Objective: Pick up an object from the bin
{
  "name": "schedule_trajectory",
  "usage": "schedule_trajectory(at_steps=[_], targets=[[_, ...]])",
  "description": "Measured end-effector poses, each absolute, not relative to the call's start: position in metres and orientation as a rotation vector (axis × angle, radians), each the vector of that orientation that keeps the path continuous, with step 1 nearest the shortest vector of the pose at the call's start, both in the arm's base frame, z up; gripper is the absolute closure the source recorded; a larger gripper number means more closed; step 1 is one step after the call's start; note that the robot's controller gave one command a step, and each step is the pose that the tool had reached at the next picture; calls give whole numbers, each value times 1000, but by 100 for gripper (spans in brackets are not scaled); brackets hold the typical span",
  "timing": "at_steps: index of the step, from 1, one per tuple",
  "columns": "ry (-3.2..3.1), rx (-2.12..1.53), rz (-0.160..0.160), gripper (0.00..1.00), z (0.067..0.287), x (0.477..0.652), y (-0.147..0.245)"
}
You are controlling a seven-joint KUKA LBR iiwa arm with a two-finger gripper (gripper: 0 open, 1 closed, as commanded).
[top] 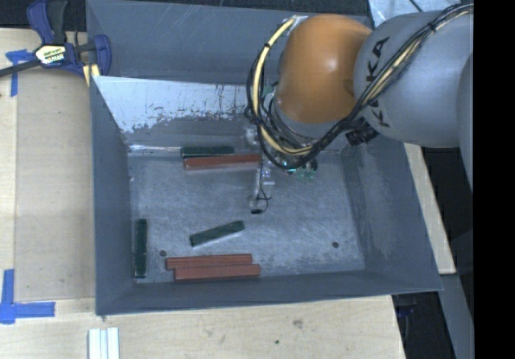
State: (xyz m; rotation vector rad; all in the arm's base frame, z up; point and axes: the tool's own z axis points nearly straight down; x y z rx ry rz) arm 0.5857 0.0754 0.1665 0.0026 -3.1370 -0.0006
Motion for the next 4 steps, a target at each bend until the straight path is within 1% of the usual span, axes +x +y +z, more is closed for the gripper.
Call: schedule_trajectory(at_steps=[1, 2, 3, 4], targets=[[-3145, 0, -2, 0, 171, 588, 75], [-3148, -119, -2, 0, 139, 602, 90], [-3146, -93, -2, 0, 82, 622, 97], [-3160, 28, -10, 100, 70, 623, 96]])
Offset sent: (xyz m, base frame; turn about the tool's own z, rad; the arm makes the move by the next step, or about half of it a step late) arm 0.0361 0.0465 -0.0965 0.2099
